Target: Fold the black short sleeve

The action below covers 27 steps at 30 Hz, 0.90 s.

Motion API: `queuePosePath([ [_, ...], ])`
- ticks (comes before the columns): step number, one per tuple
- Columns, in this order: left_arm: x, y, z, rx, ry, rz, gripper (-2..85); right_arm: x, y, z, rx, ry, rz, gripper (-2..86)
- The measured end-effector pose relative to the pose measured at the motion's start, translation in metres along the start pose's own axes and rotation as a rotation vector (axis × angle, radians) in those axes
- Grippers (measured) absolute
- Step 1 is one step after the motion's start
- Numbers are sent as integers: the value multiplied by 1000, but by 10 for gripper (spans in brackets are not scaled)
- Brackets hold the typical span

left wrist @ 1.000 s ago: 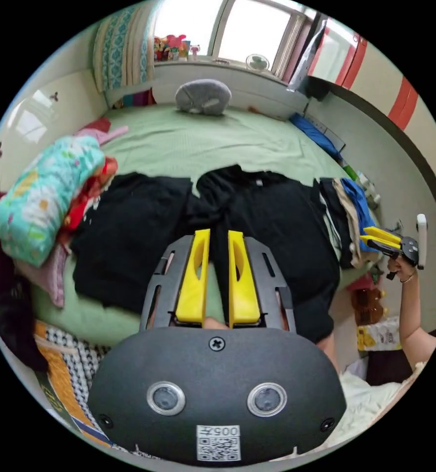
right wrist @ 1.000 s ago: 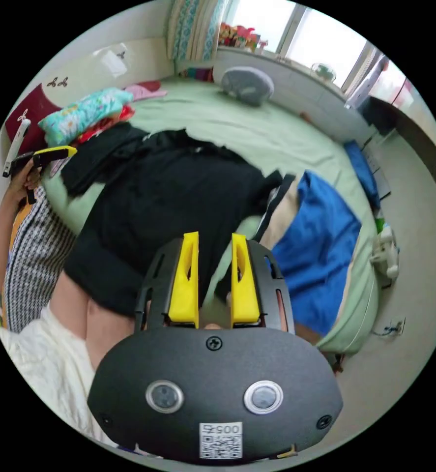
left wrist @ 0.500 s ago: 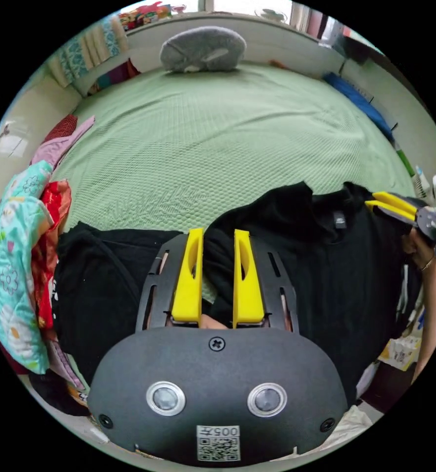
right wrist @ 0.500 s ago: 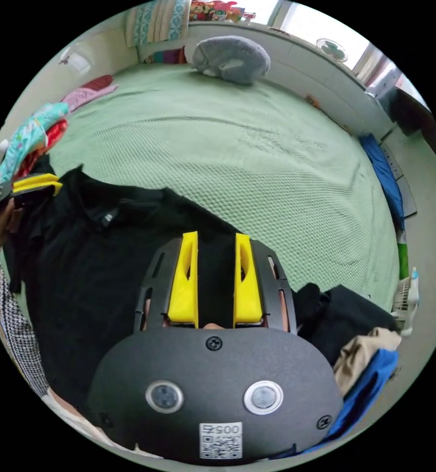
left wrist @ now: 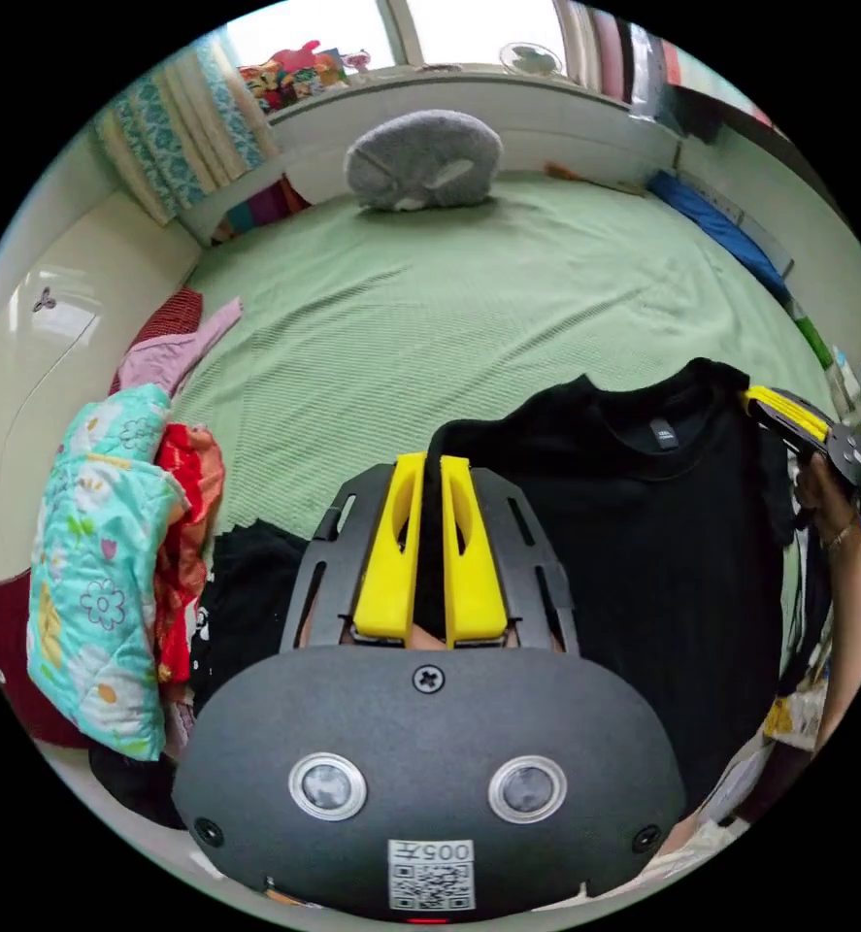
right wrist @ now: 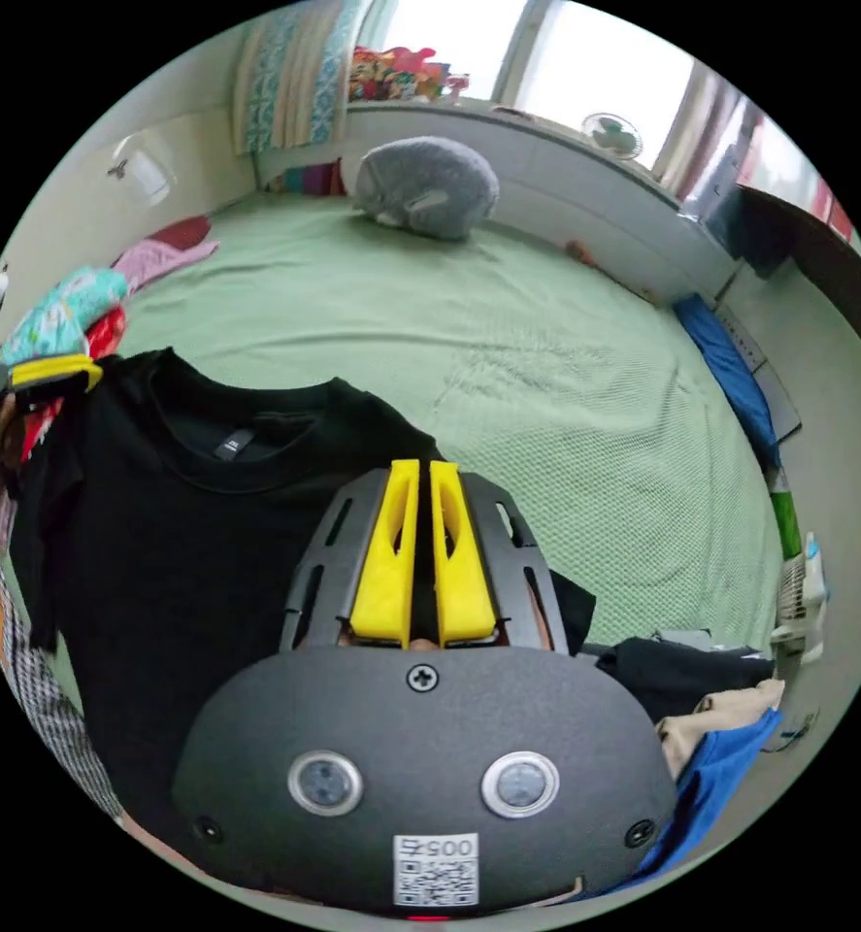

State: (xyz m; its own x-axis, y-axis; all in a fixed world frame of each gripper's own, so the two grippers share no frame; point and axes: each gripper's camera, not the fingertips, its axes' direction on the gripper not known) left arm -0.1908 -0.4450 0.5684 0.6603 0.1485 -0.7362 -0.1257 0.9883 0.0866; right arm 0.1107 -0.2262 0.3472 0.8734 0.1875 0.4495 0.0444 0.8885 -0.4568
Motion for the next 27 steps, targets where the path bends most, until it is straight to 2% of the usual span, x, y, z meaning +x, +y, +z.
queuePosePath([
  [2, -14, 7, 3, -40, 30, -117, 61, -3, -5, 6, -110, 34, 49, 11],
  [4, -23, 25, -2, 3, 112, -156, 59, -8, 8, -4, -82, 69, 28, 25],
  [6, -29, 50, -10, 19, 171, -131, 62, -13, 33, -22, -52, 39, -40, 34],
  [8, -27, 95, -26, 8, 124, -34, 59, -14, 82, -53, -50, -15, -88, 40],
  [12, -20, 187, -50, -29, 128, 29, 48, -12, 166, -97, -153, -9, -112, 59],
  [14, -15, 251, -58, -49, 274, 31, 43, -9, 222, -125, -180, 18, -106, 74],
  [17, -5, 317, -48, -142, 361, 15, 56, -7, 282, -148, -198, -34, -44, 84],
  [20, 2, 359, -31, -202, 404, -27, 74, -13, 327, -155, -233, 1, -5, 87],
  [25, 9, 384, -15, -216, 476, -83, 90, -20, 362, -133, -299, 92, 46, 78],
  [27, 10, 386, -13, -223, 453, -92, 83, -19, 370, -120, -343, 69, 72, 74],
])
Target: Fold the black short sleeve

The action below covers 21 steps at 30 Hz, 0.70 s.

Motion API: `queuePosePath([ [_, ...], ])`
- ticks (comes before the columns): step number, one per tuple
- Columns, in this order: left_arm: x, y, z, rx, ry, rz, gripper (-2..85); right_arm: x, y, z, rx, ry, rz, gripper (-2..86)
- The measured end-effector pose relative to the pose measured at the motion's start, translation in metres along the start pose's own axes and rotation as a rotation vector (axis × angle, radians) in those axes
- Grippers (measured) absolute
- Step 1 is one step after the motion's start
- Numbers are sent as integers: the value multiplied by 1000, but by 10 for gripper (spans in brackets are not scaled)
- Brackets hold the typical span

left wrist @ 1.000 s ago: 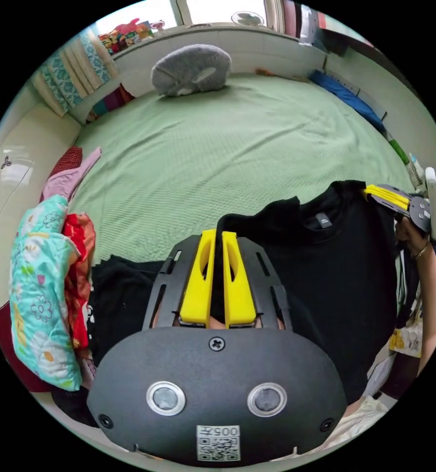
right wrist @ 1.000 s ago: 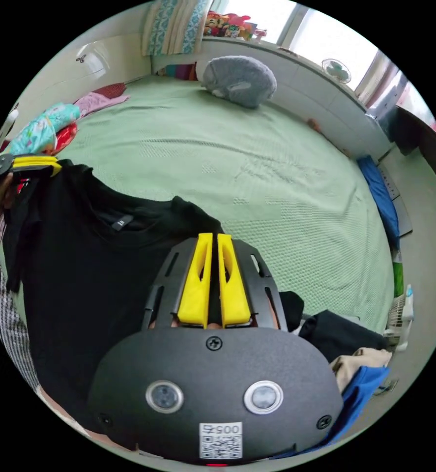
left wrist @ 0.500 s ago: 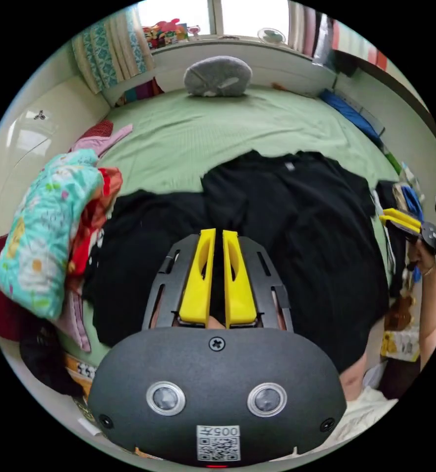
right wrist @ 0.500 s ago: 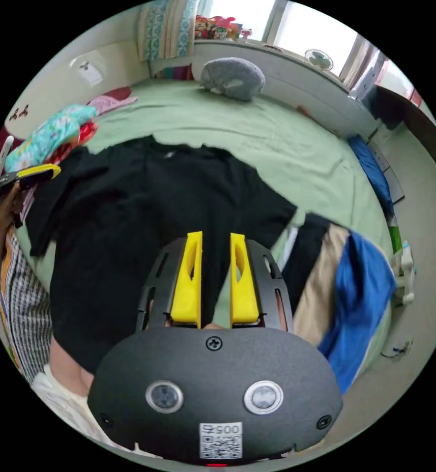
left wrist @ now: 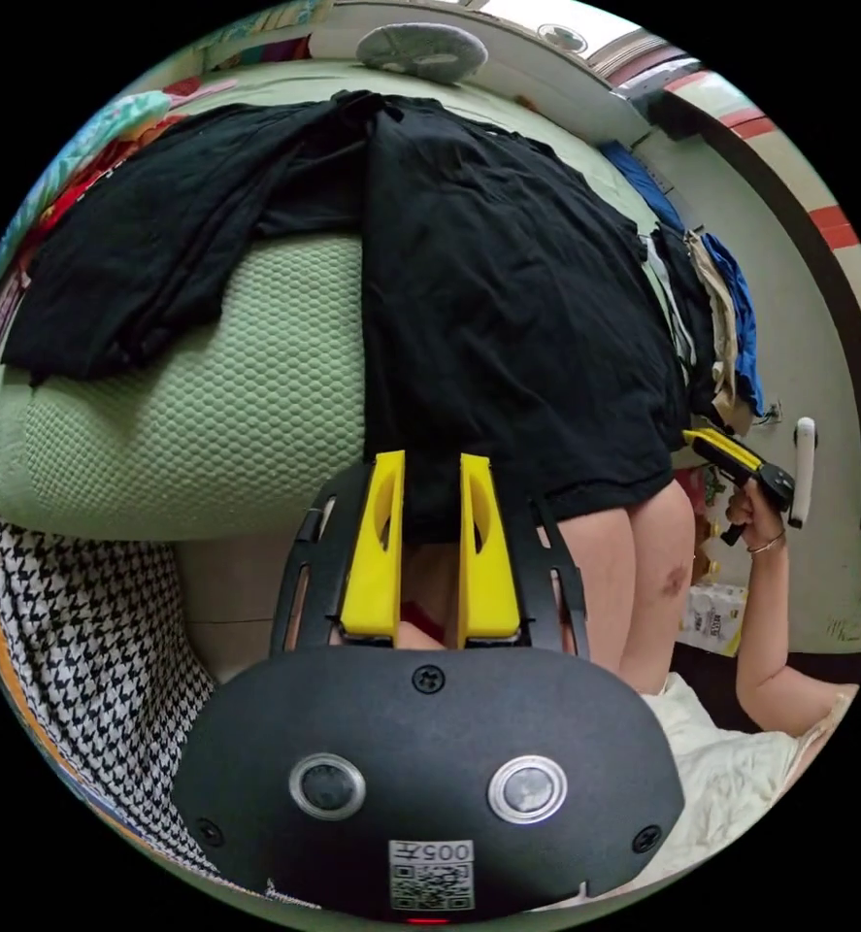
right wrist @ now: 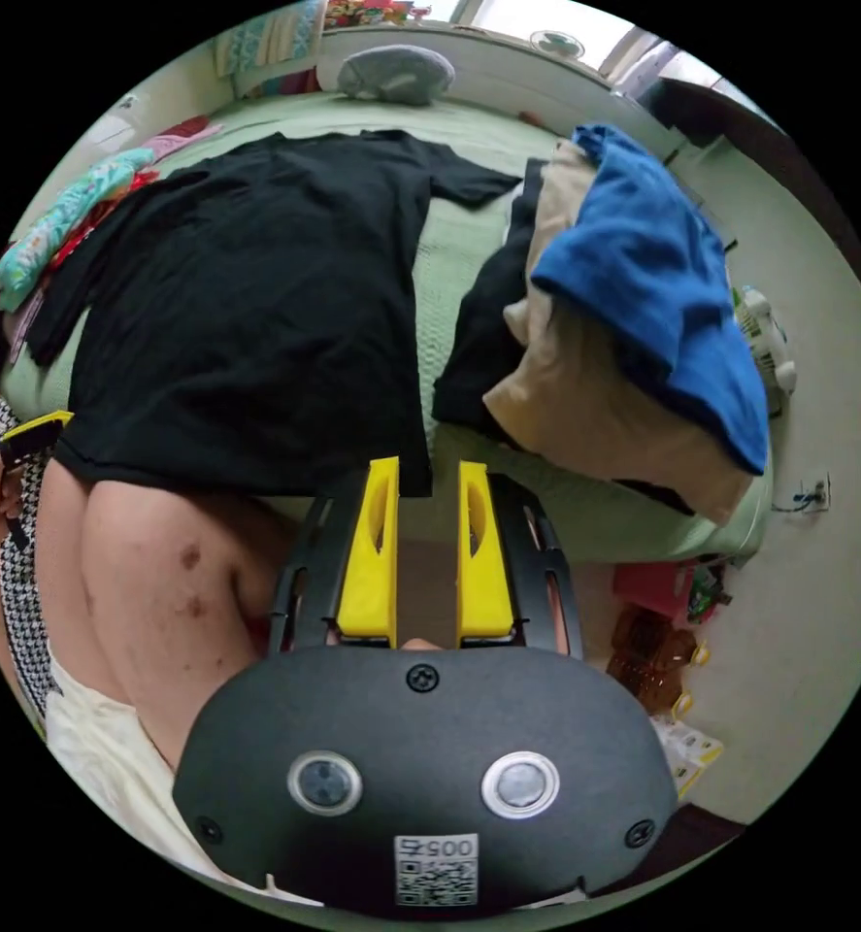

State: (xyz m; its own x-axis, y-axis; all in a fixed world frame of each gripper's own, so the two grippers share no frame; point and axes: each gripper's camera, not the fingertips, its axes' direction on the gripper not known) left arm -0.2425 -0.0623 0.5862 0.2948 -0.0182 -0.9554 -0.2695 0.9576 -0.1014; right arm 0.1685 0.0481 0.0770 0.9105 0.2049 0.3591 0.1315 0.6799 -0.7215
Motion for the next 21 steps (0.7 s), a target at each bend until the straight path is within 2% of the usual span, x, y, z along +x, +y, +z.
queuePosePath([
  [3, -5, 1, 2, -27, 15, -36, 46, -6, 8, 3, 48, 39, -5, 56],
  [5, -6, 4, -6, -46, 51, -40, 24, -13, 12, -1, 43, 21, -33, 13],
  [9, 4, 10, -42, -24, -6, 48, 11, -16, 18, -28, 67, 9, -87, -12],
  [13, 6, 19, -113, 74, 36, 112, 5, 11, 22, -87, 144, -151, -36, -14],
  [16, 12, 29, -154, 110, -18, 156, 4, 24, 27, -120, 177, -222, -42, -15],
  [21, 19, 50, -158, 54, -18, 177, 5, 20, 42, -119, 117, -135, -82, -15],
])
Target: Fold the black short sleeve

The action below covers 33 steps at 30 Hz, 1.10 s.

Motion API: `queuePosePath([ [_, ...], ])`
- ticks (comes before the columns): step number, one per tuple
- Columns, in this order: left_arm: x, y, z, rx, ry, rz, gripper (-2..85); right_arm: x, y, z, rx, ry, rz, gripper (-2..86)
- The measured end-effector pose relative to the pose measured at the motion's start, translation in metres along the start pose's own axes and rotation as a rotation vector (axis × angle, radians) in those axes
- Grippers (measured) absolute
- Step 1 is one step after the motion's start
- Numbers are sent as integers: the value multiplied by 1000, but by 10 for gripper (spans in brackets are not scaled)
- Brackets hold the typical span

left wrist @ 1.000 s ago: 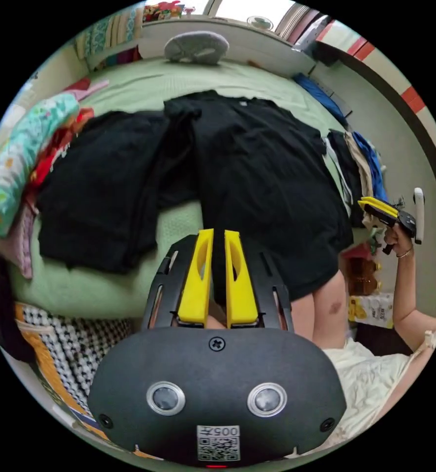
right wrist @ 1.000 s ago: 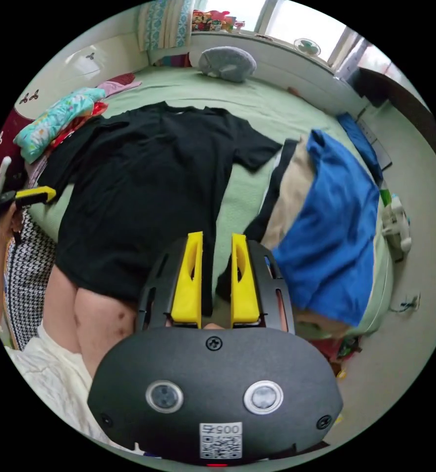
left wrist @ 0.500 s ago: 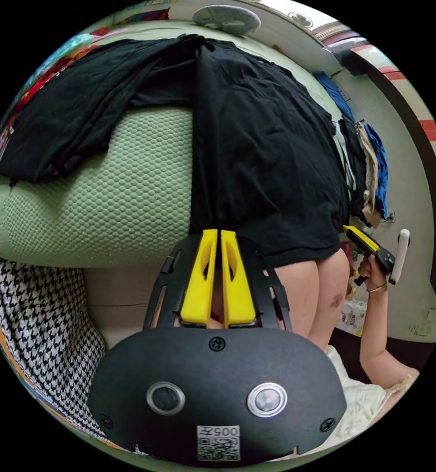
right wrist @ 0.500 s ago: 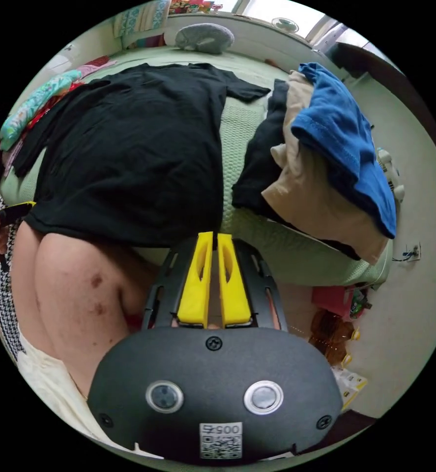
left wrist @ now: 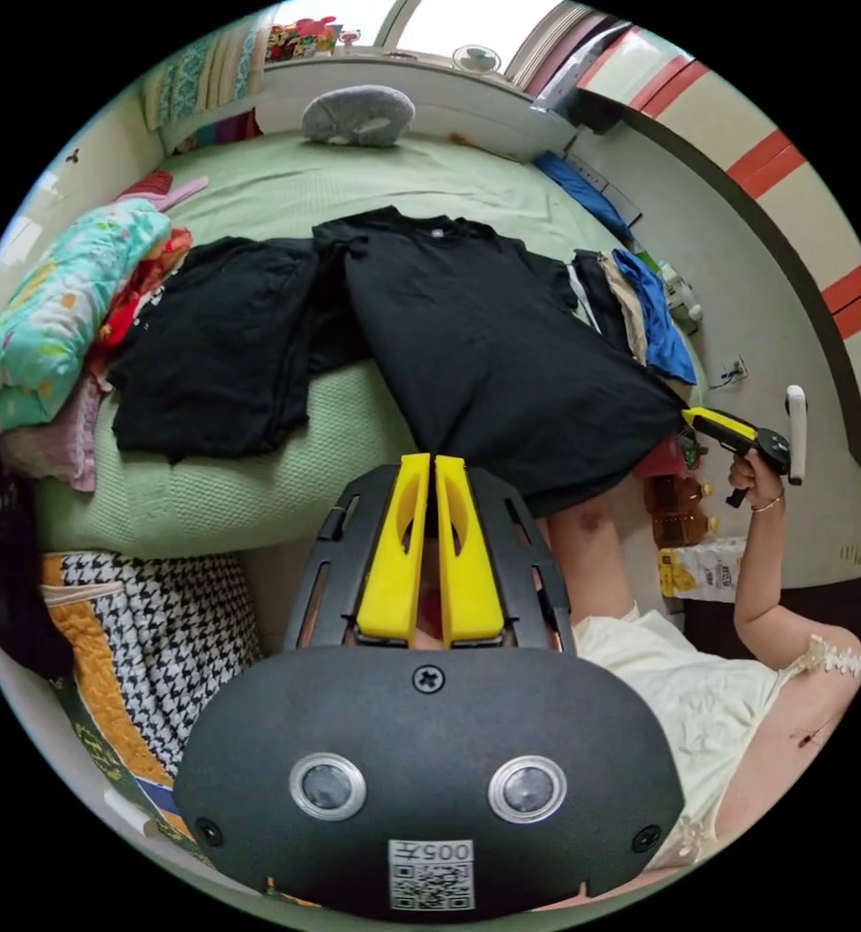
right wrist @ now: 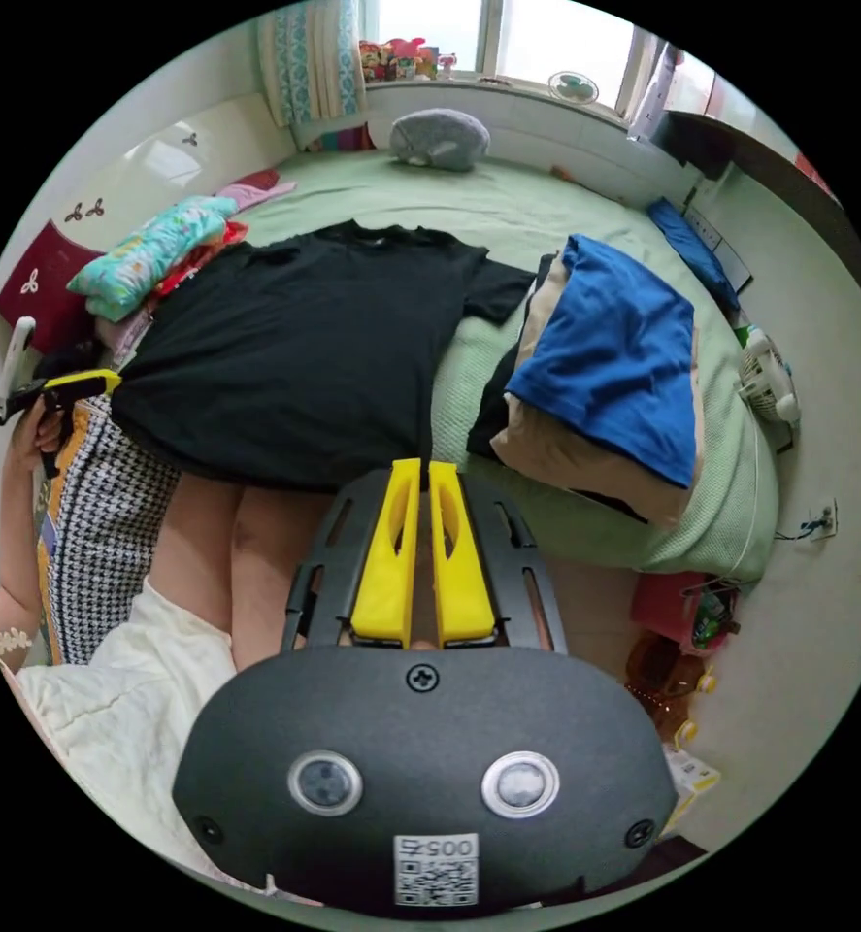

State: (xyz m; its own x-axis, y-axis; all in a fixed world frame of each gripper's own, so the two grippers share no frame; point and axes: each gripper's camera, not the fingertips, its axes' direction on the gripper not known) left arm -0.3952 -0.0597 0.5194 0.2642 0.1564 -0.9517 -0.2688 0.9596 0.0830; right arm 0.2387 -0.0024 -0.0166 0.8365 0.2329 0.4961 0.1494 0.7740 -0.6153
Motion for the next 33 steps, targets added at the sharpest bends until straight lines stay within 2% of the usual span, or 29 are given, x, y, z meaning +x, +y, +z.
queuePosePath([
  [7, -23, 28, 69, -140, 48, -202, 6, 6, 23, 90, -199, -69, 28, 4],
  [9, -26, 31, 63, -107, 39, -227, 11, 4, 25, 94, -216, -49, -12, 25],
  [12, -23, 18, 31, 8, -83, -210, 42, 5, 8, 75, -158, -74, -45, 50],
  [14, -14, -12, 4, 138, -146, -147, 60, 3, -25, 53, -42, -87, -45, 56],
  [17, 4, -66, -8, 222, -241, -27, 85, -12, -78, 53, 53, -55, -38, 57],
  [20, 13, -123, 2, 276, -266, 59, 104, -32, -125, 96, -2, -75, -12, 48],
  [23, 17, -175, 22, 229, -292, 161, 115, -57, -148, 143, -92, -129, -11, 43],
  [25, 17, -199, 34, 206, -372, 193, 119, -70, -150, 155, -95, -137, -36, 41],
  [29, 6, -235, 62, 98, -436, 212, 109, -82, -148, 164, -70, -96, -75, 38],
  [33, -6, -242, 73, 10, -492, 179, 76, -72, -147, 166, -64, -157, -75, 35],
])
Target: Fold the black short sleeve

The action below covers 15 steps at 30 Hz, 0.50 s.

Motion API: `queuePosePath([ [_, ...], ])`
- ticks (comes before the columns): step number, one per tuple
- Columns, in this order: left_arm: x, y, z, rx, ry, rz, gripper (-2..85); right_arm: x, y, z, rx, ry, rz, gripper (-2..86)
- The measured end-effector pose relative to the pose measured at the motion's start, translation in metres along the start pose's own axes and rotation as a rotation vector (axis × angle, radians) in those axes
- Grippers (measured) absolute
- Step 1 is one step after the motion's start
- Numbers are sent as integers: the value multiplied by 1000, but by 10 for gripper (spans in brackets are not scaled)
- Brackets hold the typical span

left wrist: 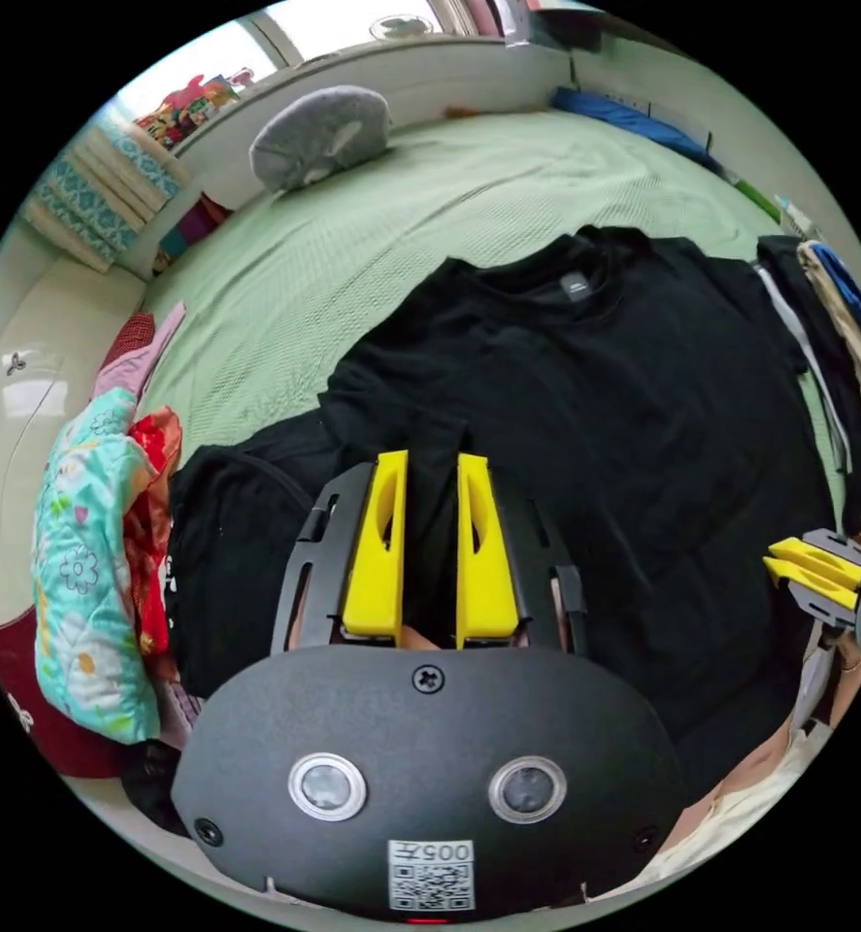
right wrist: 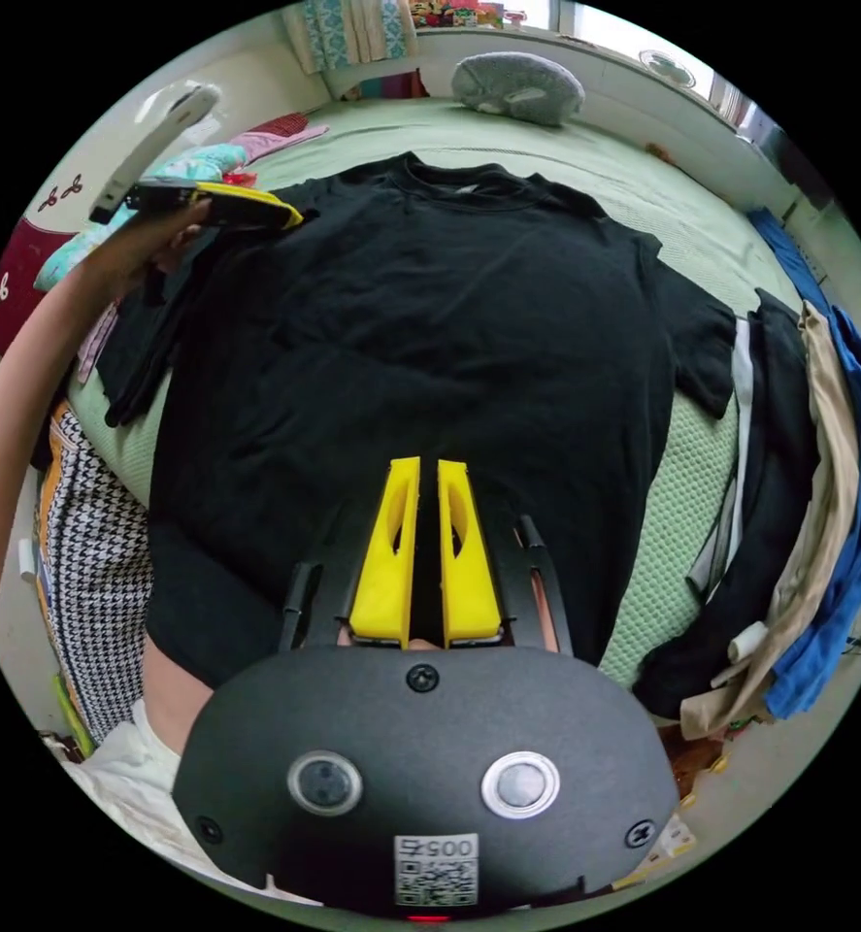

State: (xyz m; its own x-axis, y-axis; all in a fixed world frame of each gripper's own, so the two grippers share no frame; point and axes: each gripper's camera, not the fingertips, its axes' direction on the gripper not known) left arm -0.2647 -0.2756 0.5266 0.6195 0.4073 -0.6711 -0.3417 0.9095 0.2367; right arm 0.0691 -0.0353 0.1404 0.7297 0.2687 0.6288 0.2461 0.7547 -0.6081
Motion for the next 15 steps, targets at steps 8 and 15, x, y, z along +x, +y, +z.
queuePosePath([
  [8, -101, 35, -44, 130, 57, -296, 33, 5, 1, 4, -6, -10, -14, 14],
  [15, -184, 82, -38, 110, 142, -579, 6, 6, 6, 3, -10, -7, -9, 12],
])
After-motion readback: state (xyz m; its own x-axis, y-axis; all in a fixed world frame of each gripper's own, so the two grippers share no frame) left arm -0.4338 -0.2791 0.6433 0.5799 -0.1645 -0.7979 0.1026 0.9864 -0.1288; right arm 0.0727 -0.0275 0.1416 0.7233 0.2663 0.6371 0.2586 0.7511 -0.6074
